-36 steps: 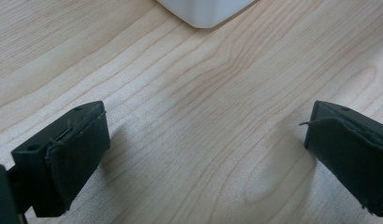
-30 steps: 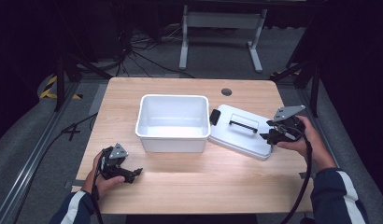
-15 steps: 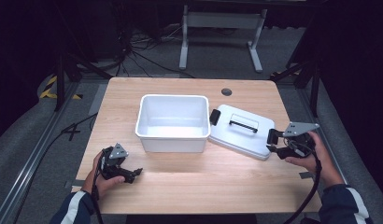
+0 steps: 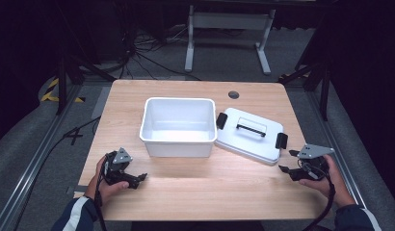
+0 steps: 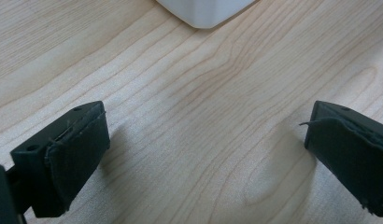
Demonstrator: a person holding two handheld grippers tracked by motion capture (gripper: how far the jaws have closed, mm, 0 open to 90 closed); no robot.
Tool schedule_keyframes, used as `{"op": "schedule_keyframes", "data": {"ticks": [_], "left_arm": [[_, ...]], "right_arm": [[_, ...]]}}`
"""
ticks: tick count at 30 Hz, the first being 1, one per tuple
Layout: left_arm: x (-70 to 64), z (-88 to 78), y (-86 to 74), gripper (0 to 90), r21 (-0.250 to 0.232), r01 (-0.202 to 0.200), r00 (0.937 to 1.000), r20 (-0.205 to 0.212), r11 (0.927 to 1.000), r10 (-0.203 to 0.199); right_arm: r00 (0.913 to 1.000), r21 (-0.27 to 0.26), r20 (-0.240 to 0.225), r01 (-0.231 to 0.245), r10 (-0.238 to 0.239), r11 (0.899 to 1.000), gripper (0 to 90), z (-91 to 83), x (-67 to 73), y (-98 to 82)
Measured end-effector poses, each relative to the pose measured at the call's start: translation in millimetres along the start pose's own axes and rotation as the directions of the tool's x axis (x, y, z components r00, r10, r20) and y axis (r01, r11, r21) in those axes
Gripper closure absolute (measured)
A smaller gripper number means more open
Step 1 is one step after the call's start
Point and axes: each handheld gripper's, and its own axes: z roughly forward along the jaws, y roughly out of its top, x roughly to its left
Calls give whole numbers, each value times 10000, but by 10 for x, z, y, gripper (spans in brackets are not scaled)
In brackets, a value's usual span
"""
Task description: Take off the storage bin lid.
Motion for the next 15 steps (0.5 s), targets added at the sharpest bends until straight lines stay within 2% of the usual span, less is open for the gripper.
{"op": "schedule_keyframes", "data": {"ticks": [5,9,11,15], "left_arm": [[-3,-2,-2,6,-8,1,10000,-61,10000,-1],[-3,-2,-2,6,-8,6,10000,-66,10000,-6],[-5,-3,-3,6,9,29,10000,-49,10000,-29],[-5,-3,-3,6,10,31,10000,-49,10000,-31]], "right_arm": [[9986,74,151,-512,510,9987,253,41,22,-186],[9954,137,-19,-954,954,9953,235,81,42,-320],[9947,78,-96,-1028,1029,9947,234,91,54,-378],[9860,-425,-275,-1655,1644,9853,219,86,61,-474]]}}
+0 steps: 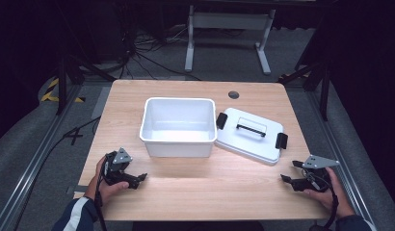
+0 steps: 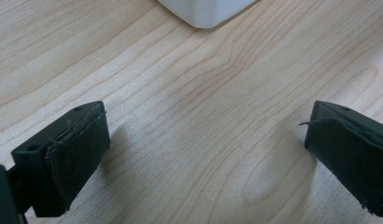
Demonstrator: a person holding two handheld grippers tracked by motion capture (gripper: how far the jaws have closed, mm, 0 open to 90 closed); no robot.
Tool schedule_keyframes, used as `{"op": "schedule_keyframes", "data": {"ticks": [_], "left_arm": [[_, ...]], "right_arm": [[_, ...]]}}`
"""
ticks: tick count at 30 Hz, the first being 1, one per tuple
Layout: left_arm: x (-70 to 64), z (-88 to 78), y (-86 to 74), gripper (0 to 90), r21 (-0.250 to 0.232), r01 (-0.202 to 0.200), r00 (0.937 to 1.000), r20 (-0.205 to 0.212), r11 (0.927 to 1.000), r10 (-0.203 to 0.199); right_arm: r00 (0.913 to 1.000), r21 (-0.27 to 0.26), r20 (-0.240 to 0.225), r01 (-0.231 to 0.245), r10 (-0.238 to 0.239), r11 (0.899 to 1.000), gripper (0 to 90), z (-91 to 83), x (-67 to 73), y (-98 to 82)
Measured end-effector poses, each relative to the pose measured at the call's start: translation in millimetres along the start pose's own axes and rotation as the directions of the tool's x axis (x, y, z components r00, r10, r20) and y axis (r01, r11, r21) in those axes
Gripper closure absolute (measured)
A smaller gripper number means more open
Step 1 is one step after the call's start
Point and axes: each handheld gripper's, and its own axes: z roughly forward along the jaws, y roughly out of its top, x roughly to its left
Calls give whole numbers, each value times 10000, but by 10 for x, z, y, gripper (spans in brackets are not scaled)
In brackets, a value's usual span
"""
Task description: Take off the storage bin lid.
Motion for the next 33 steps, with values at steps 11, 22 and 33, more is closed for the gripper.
{"op": "schedule_keyframes", "data": {"ticks": [11,22,33], "left_arm": [[0,0,0,5,1,2,10000,4,10000,-2],[3,11,9,2,-38,-28,10000,39,10000,28],[1,12,10,2,-37,-18,10000,28,10000,18]], "right_arm": [[9981,-49,-87,-616,616,9981,177,-1,-48,-51],[9979,-48,-56,-644,643,9979,175,-1,-45,-51],[9977,-47,-24,-674,674,9977,173,-2,-42,-52]]}}
